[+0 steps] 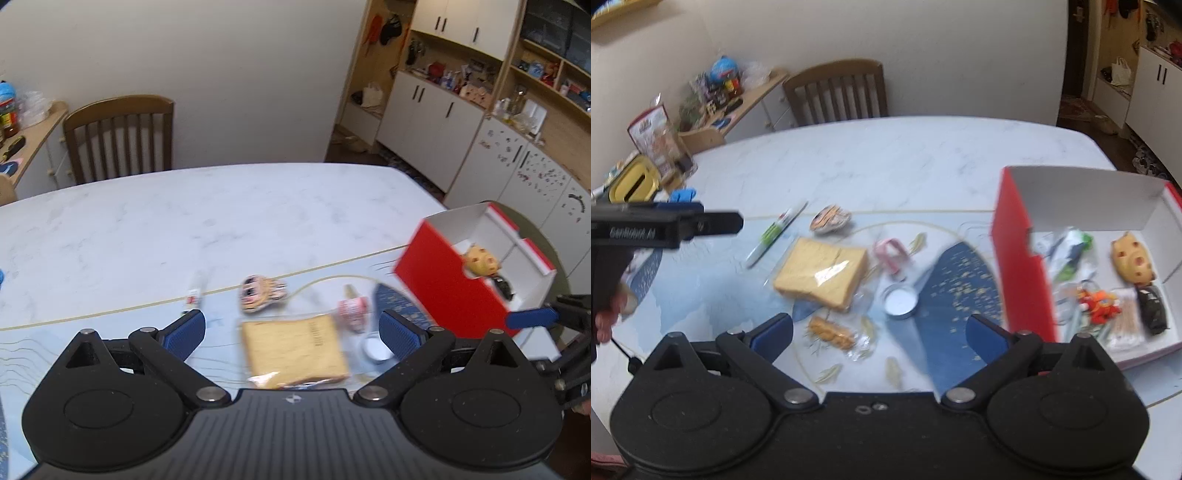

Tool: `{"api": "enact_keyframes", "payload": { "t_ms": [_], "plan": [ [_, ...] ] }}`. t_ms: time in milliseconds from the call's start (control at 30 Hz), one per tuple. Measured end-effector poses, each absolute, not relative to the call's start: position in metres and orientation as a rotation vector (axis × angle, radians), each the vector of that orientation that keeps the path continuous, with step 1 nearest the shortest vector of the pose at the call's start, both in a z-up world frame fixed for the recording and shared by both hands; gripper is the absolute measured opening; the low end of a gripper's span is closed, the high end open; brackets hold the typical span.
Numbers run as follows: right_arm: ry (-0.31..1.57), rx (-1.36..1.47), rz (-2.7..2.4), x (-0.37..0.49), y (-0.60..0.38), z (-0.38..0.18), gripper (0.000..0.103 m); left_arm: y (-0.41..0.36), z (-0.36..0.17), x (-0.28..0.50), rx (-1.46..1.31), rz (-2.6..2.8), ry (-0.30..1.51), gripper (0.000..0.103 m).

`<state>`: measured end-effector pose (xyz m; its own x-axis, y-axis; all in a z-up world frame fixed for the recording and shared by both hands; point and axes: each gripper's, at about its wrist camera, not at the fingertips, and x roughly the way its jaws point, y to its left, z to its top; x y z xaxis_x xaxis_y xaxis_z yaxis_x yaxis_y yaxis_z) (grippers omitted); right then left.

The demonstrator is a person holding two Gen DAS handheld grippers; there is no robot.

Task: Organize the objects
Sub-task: 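Withdraw both tools from the box back over the table items, then grasp the white-green glue stick with the left tool while the right grasps the cracker packet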

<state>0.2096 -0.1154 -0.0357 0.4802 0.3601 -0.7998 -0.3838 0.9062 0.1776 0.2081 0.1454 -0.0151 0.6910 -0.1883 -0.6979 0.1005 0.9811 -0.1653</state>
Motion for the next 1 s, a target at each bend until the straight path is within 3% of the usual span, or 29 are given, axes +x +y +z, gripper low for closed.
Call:
{"api": "enact_keyframes", "payload": {
  "t_ms": [733,1000],
  "plan": [
    [1.086,-0.03,0.351,0.226,-0.033,-0.11,0.099,0.216,-0.103,0.27,-0.01,-0.045,0.883,0.102],
    [1.146,-0.02,0.291,0.233,-0.021,-0.129,0.091,0.206,-0.121,0.288,0.024,-0.085,0.901,0.102]
  ]
}}
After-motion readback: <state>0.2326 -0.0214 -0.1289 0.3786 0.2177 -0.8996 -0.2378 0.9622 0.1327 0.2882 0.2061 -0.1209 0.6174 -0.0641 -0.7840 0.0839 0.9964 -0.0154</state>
